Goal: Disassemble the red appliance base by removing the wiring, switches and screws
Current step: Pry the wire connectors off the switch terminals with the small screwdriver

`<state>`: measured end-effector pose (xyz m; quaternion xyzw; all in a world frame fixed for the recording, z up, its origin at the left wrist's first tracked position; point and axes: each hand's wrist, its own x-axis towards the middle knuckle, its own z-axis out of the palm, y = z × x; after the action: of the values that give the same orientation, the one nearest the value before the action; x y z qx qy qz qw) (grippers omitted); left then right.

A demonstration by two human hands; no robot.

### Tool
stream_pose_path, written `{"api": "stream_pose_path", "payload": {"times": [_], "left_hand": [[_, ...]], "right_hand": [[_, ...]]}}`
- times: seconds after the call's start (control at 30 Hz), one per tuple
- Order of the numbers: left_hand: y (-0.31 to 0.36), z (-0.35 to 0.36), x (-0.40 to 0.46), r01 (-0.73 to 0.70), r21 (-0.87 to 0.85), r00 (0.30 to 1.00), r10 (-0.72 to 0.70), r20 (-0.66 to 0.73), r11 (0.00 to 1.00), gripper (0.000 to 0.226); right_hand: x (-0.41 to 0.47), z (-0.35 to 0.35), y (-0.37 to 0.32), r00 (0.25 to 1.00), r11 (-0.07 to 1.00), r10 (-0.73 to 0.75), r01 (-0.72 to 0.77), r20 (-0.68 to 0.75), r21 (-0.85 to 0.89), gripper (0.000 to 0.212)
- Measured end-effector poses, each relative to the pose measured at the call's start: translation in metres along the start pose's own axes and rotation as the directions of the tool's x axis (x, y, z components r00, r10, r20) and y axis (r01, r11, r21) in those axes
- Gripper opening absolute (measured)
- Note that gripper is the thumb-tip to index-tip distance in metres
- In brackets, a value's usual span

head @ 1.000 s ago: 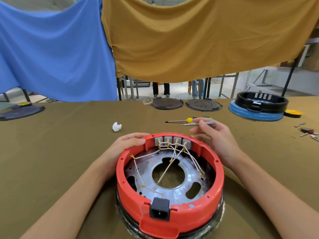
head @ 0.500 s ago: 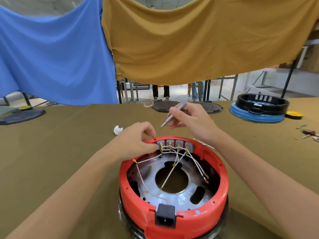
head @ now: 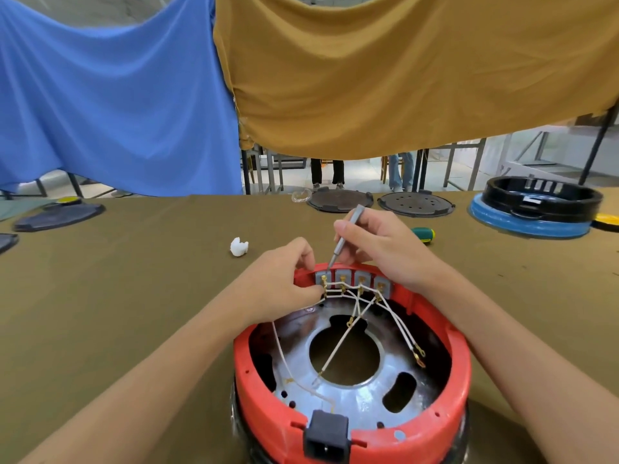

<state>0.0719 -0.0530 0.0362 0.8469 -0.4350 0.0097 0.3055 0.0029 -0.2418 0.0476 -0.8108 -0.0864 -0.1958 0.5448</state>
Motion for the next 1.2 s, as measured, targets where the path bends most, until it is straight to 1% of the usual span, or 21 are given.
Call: {"api": "stream_pose_path", "payload": {"times": [0.37,0.57,0.63,0.8,1.0,1.07,1.2], "left_hand": [[0.004,0.001,-0.002,-0.016,0.073,0.999,0.019,-0.048,0.997,0.029],[0.001,0.002,-0.001,-0.019,0.108,0.998,0.025,-0.054,0.994,0.029],[0.0,0.002,0.0,-0.022,0.111,0.998,0.028,-0.059,0.994,0.028],[-0.001,0.003,0.0,-0.031,0.108,0.998,0.036,-0.051,0.994,0.028],[-0.001,0.003,0.001,-0.041,0.123,0.998,0.047,-0.05,0.992,0.029],[-0.001,0.004,0.001,-0.044,0.115,0.998,0.05,-0.048,0.992,0.03],[-0.001,0.003,0.002,-0.04,0.105,0.998,0.045,-0.051,0.994,0.029]], "right_hand": [[0.0,-0.001,0.003,0.996,0.994,-0.076,0.079,0.044,-0.078,0.016],[0.001,-0.001,0.003,0.995,0.99,-0.087,0.091,0.043,-0.109,0.016],[0.002,0.0,0.003,0.996,0.991,-0.073,0.078,0.048,-0.107,0.016],[0.007,-0.001,0.001,0.999,0.999,0.002,0.0,0.054,-0.036,0.019],[0.015,-0.001,0.001,0.99,0.994,0.105,-0.106,0.094,0.0,0.027],[0.014,0.0,0.002,0.991,0.996,0.092,-0.092,0.093,-0.002,0.027],[0.009,0.0,0.006,0.999,0.999,0.003,-0.001,0.052,-0.037,0.025]]}}
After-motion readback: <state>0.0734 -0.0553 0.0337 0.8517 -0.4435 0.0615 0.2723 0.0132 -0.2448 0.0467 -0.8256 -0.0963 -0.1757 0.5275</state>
